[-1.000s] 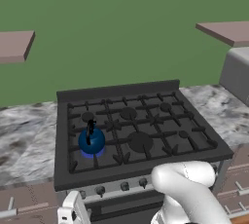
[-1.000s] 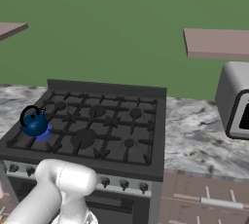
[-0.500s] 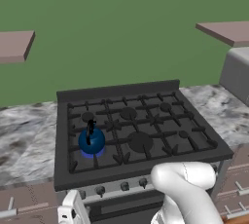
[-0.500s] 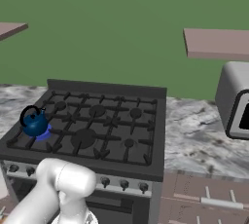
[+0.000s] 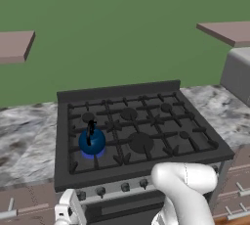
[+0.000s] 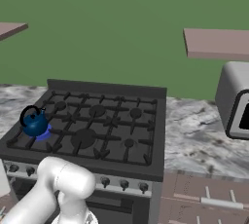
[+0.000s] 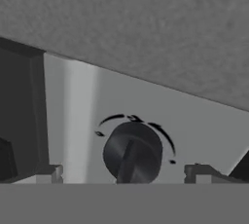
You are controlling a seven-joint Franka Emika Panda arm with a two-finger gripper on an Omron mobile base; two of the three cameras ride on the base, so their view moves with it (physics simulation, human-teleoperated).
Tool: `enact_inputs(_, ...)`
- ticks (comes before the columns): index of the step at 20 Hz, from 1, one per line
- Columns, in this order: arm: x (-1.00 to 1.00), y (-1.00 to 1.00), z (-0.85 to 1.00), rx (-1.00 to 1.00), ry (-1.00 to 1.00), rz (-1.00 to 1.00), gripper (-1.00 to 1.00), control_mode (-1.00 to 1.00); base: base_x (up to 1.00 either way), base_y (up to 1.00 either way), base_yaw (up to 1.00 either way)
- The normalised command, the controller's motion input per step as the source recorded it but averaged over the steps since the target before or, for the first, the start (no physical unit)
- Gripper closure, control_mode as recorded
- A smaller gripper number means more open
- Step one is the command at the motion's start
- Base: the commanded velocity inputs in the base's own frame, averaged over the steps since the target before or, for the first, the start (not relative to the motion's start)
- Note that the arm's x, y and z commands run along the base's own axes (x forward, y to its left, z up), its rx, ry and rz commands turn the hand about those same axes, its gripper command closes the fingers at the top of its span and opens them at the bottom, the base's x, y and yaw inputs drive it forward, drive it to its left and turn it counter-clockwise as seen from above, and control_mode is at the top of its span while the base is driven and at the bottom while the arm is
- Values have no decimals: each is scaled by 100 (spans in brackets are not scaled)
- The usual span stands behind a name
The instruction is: Lower the heat of the kettle.
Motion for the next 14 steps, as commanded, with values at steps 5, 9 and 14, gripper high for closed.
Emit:
enact_inputs(5, 8, 13, -28, 0, -1, 2, -100, -100, 0, 0, 0)
enact_inputs(9, 5, 3, -16, 0, -3, 2, -100, -100, 0, 0, 0)
enact_inputs(14, 1, -2, 0, 0, -7, 1, -100, -100, 0, 0, 0)
